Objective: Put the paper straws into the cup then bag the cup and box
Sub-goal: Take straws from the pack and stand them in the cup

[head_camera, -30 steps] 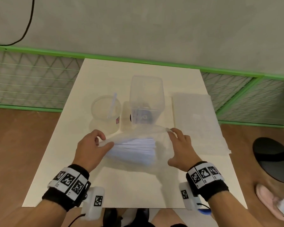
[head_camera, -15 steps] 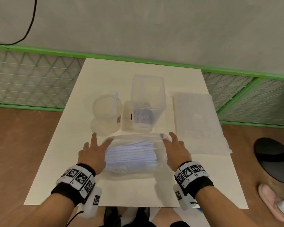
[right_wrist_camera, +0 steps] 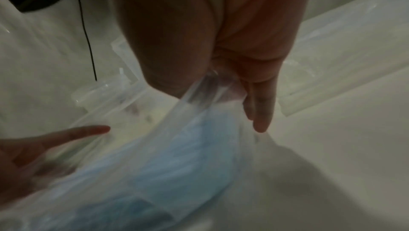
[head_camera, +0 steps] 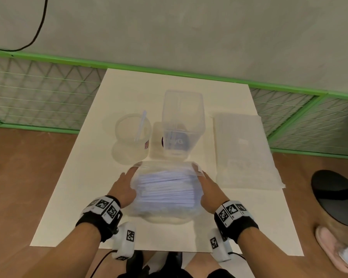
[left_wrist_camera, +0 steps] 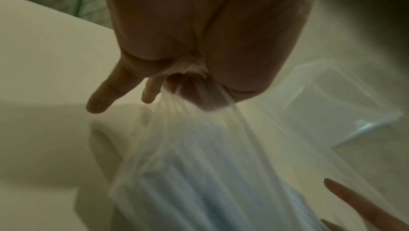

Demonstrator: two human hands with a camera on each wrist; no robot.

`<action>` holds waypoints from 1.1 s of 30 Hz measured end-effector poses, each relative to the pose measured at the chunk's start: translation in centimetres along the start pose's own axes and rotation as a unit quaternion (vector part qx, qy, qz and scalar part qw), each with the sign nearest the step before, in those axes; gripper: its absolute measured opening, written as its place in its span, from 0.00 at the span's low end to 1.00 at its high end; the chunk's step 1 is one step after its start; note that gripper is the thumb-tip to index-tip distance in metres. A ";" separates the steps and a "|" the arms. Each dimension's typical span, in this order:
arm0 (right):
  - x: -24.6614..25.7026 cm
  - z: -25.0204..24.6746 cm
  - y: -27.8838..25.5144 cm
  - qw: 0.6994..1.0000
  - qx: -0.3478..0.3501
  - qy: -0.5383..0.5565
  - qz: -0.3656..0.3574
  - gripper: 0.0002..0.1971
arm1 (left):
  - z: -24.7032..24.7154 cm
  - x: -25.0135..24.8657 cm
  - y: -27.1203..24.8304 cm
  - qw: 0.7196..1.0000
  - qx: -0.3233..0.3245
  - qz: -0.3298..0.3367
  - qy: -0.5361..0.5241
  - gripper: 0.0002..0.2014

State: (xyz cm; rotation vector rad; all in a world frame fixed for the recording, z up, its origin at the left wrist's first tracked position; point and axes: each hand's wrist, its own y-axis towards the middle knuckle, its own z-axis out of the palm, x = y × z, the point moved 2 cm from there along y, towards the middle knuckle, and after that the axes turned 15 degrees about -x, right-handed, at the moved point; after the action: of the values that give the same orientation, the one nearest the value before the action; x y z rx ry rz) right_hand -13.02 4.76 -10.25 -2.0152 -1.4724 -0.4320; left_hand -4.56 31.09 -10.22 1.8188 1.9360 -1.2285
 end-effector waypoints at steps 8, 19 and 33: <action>-1.1 1.4 -0.2 0.999 -0.038 0.013 0.036 0.56 | 1.5 -0.1 -0.7 0.990 0.026 0.032 -0.138 0.47; -1.8 -2.0 0.0 0.999 -0.047 0.021 0.000 0.51 | 1.4 -1.6 -1.3 0.988 -0.001 0.117 -0.103 0.51; -2.6 -2.9 -2.3 0.971 -0.181 -0.155 -0.027 0.30 | 1.6 -0.4 -2.1 0.973 -0.028 0.218 0.068 0.50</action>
State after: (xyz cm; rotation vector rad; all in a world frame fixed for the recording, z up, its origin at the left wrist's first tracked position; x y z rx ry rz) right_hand -15.75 1.46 -8.85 -2.4223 -1.7397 -0.4490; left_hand -6.94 29.96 -10.04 2.1900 1.4919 -0.9164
